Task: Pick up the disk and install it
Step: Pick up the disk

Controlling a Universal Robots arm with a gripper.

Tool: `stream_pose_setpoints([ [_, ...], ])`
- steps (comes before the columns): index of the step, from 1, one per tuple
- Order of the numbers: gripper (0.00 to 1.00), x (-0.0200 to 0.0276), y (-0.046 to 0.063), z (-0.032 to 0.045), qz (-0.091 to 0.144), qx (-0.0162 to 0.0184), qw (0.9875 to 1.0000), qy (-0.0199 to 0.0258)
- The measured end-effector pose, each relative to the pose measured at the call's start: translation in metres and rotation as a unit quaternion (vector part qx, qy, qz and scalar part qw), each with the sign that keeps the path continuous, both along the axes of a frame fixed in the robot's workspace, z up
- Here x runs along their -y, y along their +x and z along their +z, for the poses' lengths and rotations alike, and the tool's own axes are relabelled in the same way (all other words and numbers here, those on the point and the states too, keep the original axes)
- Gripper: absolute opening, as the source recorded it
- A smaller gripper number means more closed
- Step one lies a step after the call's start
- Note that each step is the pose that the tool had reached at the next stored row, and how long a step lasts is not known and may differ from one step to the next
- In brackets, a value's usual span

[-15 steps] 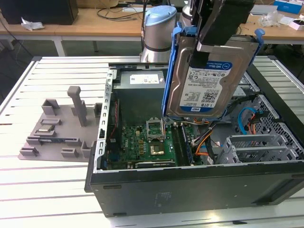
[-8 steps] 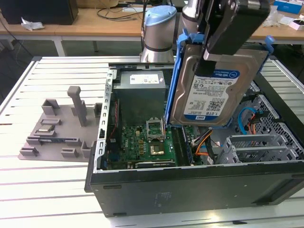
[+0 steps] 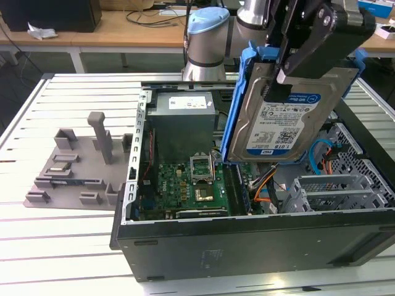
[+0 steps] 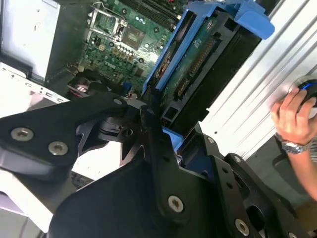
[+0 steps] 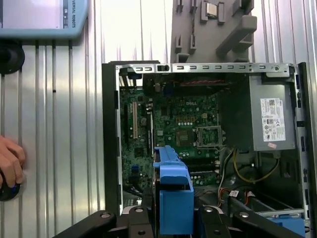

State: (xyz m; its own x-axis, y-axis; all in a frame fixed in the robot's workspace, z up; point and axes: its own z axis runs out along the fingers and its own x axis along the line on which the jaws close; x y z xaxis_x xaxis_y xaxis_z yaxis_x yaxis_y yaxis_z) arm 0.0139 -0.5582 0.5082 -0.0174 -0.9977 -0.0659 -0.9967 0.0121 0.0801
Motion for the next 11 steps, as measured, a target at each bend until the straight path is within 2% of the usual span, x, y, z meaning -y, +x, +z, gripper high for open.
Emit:
stream_pose_setpoints([
  [2, 0.37, -0.0001, 0.008, -0.0004, 0.008, -0.0002, 1.0, -0.0002],
  [11, 0.37, -0.0001, 0.042, -0.0018, 0.01, -0.0008, 1.0, -0.0001],
])
